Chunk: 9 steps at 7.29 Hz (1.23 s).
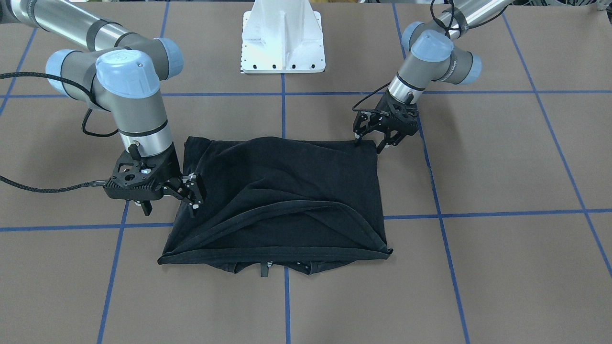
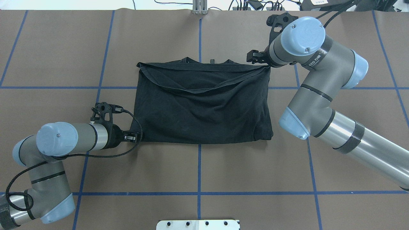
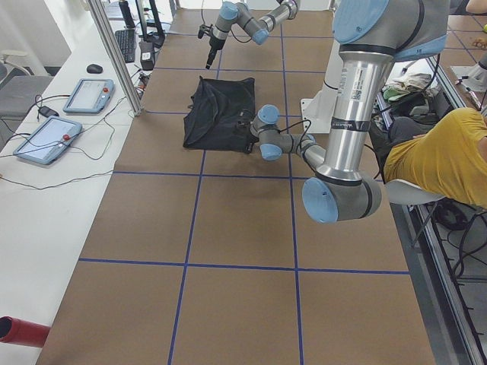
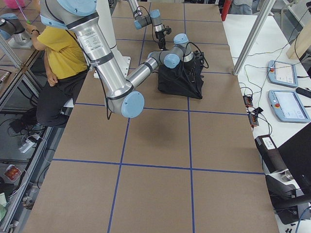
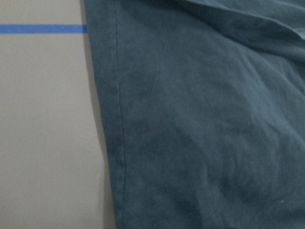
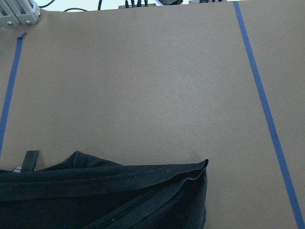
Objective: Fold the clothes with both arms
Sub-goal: 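Drag the grasped edge with the left gripper away from the robot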
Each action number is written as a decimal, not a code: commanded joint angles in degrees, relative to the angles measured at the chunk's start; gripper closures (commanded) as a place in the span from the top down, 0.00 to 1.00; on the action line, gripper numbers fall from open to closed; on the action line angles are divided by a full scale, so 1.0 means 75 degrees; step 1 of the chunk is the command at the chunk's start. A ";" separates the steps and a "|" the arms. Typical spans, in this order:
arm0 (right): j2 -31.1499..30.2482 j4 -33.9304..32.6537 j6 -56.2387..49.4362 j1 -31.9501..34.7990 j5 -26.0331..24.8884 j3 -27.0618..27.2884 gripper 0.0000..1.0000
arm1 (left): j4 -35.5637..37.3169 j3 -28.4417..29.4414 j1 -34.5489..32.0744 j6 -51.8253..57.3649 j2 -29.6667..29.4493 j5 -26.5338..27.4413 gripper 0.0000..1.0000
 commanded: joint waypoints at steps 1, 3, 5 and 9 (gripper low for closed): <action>0.0010 0.0001 0.0029 -0.0032 -0.0010 0.0006 1.00 | 0.0000 -0.0152 0.0007 -0.0012 0.0092 -0.0023 0.19; 0.0010 0.0001 0.0053 -0.0067 -0.0010 0.0006 1.00 | 0.0035 -0.0631 0.0007 -0.0467 0.0232 0.0000 0.00; 0.0010 0.0001 0.0088 -0.0114 -0.0010 0.0006 1.00 | 0.0047 -0.0703 0.0007 -0.0469 0.0256 0.0012 0.00; 0.0010 0.0001 0.0100 -0.0161 -0.0010 0.0006 1.00 | 0.0047 -0.0122 -0.1169 0.1750 0.0303 -0.0046 0.00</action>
